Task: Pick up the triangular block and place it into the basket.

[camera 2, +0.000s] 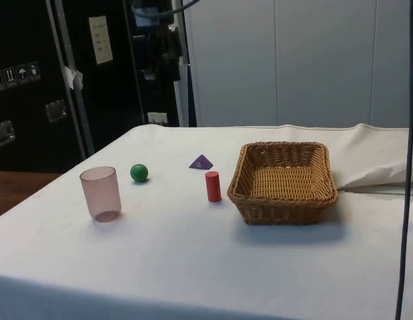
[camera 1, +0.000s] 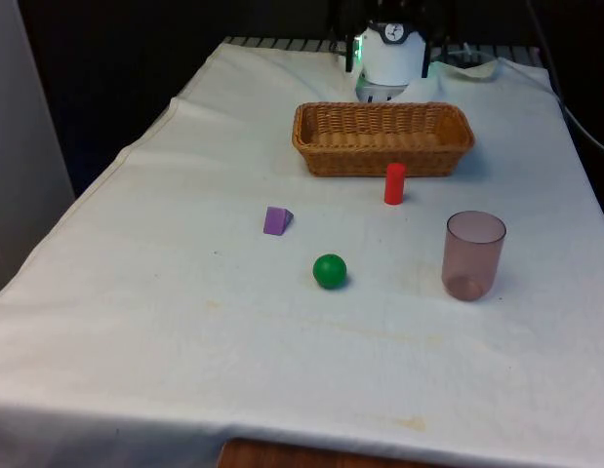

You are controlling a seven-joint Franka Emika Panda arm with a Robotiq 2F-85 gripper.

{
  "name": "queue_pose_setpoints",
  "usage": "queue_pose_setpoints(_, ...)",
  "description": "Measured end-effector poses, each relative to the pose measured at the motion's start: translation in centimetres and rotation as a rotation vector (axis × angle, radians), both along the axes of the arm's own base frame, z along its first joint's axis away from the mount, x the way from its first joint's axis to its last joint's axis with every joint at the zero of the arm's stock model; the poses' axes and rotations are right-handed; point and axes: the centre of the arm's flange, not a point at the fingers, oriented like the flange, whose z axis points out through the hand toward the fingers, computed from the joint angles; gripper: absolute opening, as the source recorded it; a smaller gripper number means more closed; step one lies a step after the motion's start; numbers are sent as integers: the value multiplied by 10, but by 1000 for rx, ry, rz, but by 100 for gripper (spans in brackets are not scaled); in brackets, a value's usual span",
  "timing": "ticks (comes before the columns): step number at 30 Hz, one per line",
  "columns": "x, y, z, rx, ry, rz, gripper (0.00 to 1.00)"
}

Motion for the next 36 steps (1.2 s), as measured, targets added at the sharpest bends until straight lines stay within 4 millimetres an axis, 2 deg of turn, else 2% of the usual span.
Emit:
queue_pose_setpoints(15, -6, -50, -35, -24, -23, 3, 100)
queue_pose_setpoints(29, -7, -84, -59, -50, -41, 37, 100)
queue_pose_setpoints(36, -12, -94, -72, -59, -49, 47, 100)
